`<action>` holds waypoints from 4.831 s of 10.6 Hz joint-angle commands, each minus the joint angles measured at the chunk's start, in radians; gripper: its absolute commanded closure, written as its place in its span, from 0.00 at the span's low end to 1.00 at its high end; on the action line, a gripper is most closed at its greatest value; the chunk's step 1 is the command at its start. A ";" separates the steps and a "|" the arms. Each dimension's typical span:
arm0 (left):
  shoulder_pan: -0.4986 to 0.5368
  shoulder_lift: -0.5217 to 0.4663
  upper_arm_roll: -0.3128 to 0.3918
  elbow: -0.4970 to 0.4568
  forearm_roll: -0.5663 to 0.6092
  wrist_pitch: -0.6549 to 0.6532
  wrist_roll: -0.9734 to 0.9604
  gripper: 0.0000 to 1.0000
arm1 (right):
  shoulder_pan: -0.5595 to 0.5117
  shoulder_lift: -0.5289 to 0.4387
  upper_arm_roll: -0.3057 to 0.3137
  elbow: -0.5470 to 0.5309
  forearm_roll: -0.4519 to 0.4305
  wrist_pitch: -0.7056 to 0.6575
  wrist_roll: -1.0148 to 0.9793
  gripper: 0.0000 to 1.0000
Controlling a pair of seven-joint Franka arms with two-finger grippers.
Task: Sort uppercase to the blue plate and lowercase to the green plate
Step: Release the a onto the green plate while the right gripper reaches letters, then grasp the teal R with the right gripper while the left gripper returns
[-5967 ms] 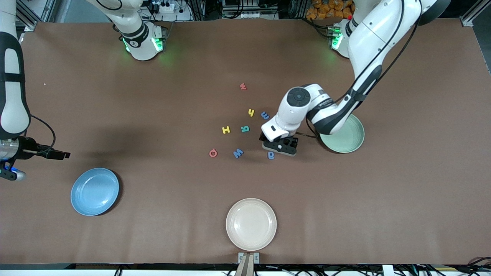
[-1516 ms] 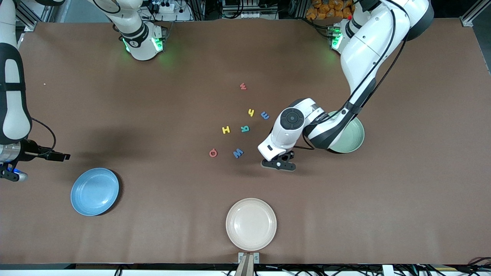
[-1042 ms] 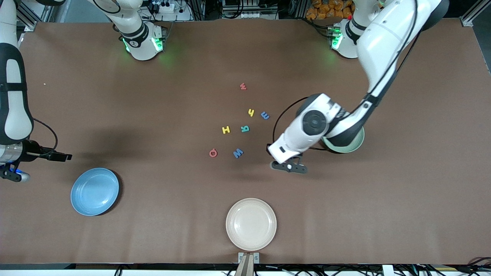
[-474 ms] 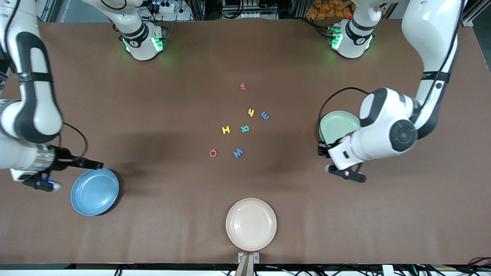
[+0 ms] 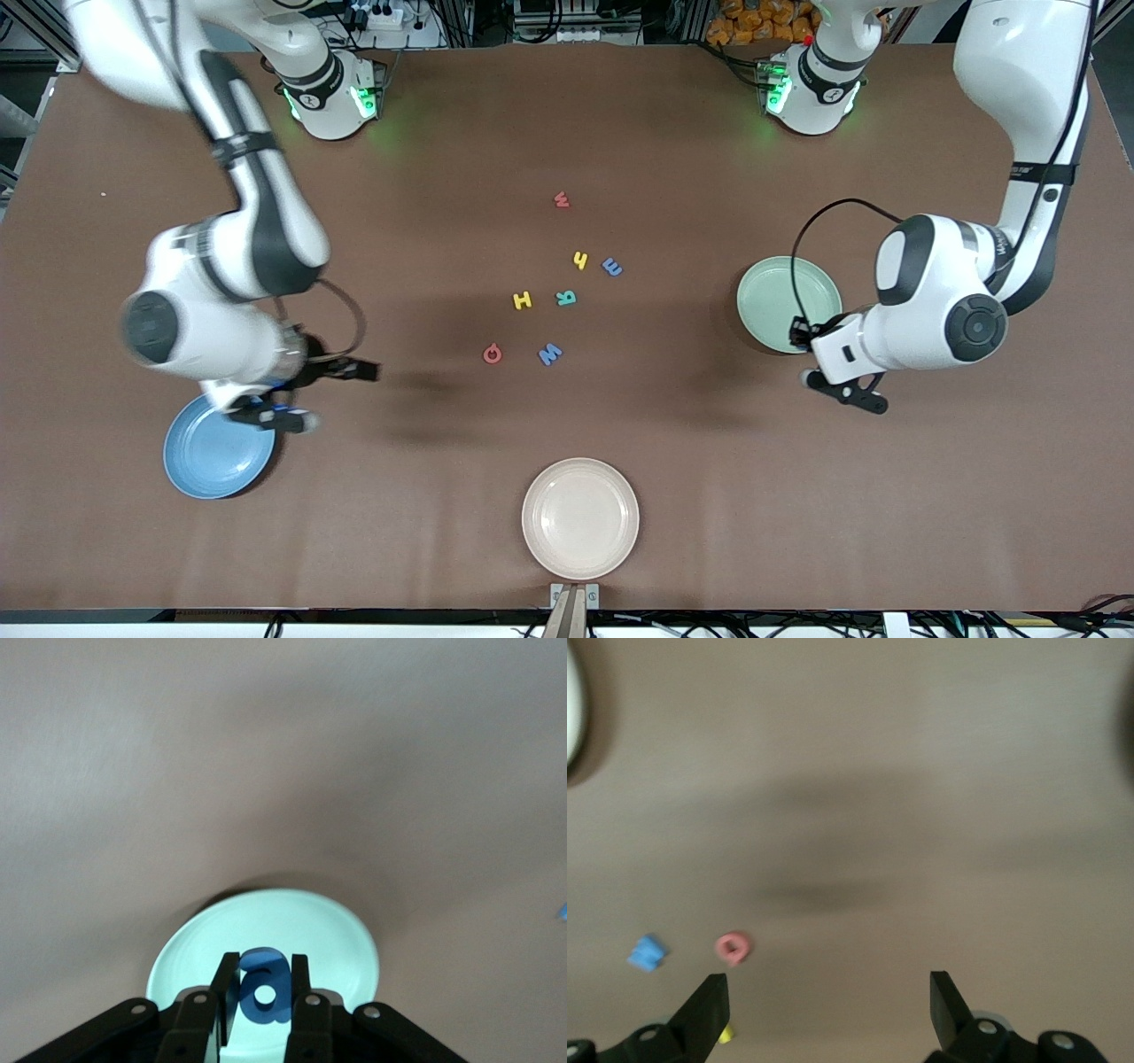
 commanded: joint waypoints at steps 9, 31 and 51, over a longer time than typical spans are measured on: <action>0.005 -0.181 0.039 -0.510 -0.049 0.390 0.018 0.55 | 0.424 0.205 -0.004 0.007 -0.128 0.253 -0.060 0.00; -0.016 -0.123 0.022 -0.215 -0.057 0.341 -0.324 0.00 | 0.588 0.257 -0.018 -0.079 -0.148 0.376 0.218 0.00; -0.140 -0.058 -0.176 -0.173 -0.014 0.335 -0.652 0.00 | 0.533 0.191 -0.093 -0.063 -0.207 0.303 0.256 1.00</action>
